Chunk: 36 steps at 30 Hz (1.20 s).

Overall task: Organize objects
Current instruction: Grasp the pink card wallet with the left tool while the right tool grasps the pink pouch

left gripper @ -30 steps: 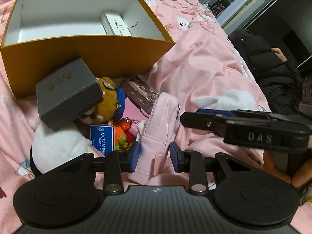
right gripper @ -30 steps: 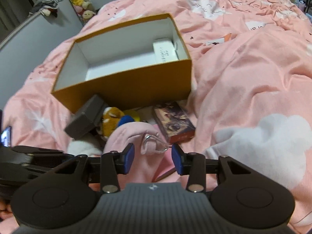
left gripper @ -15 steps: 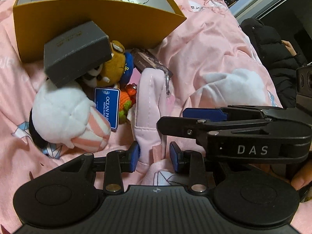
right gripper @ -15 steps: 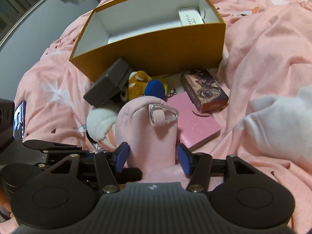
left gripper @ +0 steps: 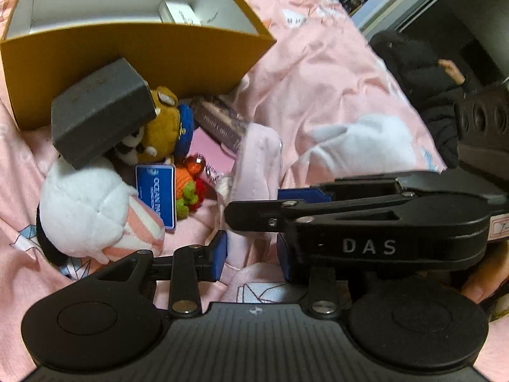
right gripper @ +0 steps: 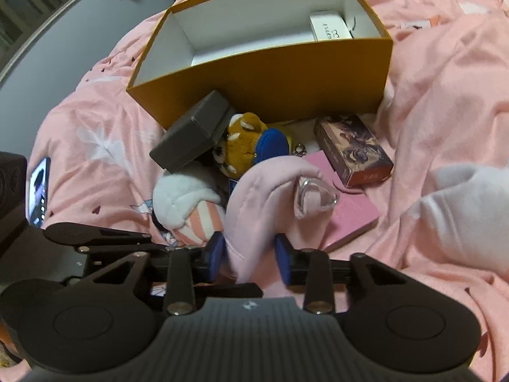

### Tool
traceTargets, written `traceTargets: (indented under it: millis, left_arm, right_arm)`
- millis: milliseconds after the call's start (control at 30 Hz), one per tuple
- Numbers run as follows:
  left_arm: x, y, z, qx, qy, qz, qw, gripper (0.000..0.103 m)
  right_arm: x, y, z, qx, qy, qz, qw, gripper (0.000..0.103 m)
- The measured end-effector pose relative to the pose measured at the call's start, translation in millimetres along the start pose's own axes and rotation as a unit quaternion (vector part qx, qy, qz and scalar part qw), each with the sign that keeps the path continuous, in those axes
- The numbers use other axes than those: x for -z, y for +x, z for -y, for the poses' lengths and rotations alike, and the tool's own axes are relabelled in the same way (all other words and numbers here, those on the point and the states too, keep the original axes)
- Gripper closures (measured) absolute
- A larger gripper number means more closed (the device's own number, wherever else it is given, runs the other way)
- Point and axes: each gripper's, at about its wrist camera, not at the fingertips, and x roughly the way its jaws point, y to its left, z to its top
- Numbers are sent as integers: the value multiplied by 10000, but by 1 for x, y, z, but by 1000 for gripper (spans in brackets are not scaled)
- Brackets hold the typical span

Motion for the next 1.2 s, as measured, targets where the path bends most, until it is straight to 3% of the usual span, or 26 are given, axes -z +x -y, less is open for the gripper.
traceTargets:
  millis: [200,300,400,467,533,633,733,833,1033,1200]
  left_arm:
    - [-9,-25,-11,378,-222,513,9977,63]
    - [-17,-27,-15,267,-383,637,9969,63]
    - [-24,-18,-15,133,-472,503,9975,63]
    - [-31,-9,-13,67,-463,404,9981,63]
    - [-38,1,-12,11,-509,275,9983,63]
    - [-48,18,-15,-105,-751,73,9971,63]
    - [-56,35,-17,-349,-1060,-137,9937,63]
    - [-62,51,-14,-521,-1232,-337,9904,56]
    - [-62,85,-18,-891,-1822,-640,9771,54]
    - [-56,103,-19,-1053,-1990,-750,9714,54]
  right_arm:
    - [-15,-19,14,-323,12,344,9989,73]
    - [-30,-24,28,-375,77,454,9982,73]
    - [-40,-20,53,-376,425,184,9982,73]
    - [-41,-23,63,-132,476,141,9987,72]
    - [-39,-28,68,567,308,206,9977,71]
    - [-36,-30,82,643,500,172,9965,70]
    - [-32,-32,81,1117,286,289,9929,69]
    - [-26,-39,78,1473,28,322,9886,67]
    - [-14,-53,89,1621,36,414,9859,66]
    - [-10,-49,87,1669,-41,493,9847,66]
